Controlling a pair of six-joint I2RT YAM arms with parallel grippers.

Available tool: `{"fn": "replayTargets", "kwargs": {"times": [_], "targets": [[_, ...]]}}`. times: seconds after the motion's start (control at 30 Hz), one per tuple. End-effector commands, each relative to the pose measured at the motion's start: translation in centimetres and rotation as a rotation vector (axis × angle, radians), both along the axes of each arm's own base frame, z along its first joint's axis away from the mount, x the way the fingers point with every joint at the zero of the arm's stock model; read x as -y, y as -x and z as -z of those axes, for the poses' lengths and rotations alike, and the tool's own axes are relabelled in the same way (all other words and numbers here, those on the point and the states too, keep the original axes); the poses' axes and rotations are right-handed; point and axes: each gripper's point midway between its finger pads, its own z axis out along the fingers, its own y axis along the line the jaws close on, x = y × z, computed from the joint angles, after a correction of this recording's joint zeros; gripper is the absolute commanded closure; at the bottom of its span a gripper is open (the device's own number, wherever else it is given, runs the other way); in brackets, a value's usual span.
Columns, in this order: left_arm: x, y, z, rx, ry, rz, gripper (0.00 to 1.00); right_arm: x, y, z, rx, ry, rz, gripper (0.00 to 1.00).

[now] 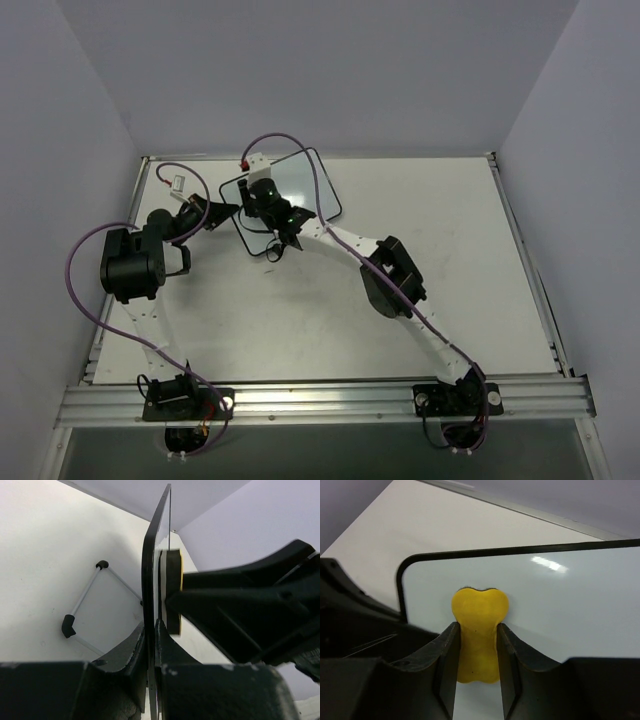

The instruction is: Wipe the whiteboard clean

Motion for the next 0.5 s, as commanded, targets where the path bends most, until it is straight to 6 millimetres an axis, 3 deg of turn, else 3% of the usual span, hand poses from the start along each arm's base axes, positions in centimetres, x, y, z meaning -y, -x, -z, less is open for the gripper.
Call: {"fn": "replayTargets", "kwargs": {"times": [0.0, 0.17, 0.47], "targets": [[0.8, 0.5, -3.8, 0.26, -0.074, 0.018, 0.98, -2.2, 1.3, -0.1, 0.003, 0.021, -0.066, 1.0], [0.8, 0.5, -3.8, 0.259, -0.076, 0.018, 0.98, -3.0, 1.6, 0.0, 0.006, 0.033, -0.07, 1.0], [0.8, 0.5, -3.8, 0.259, -0.08, 0.017, 0.98, 2.0, -2.3, -0.1, -0.022, 0.024, 0.051, 1.0]]}}
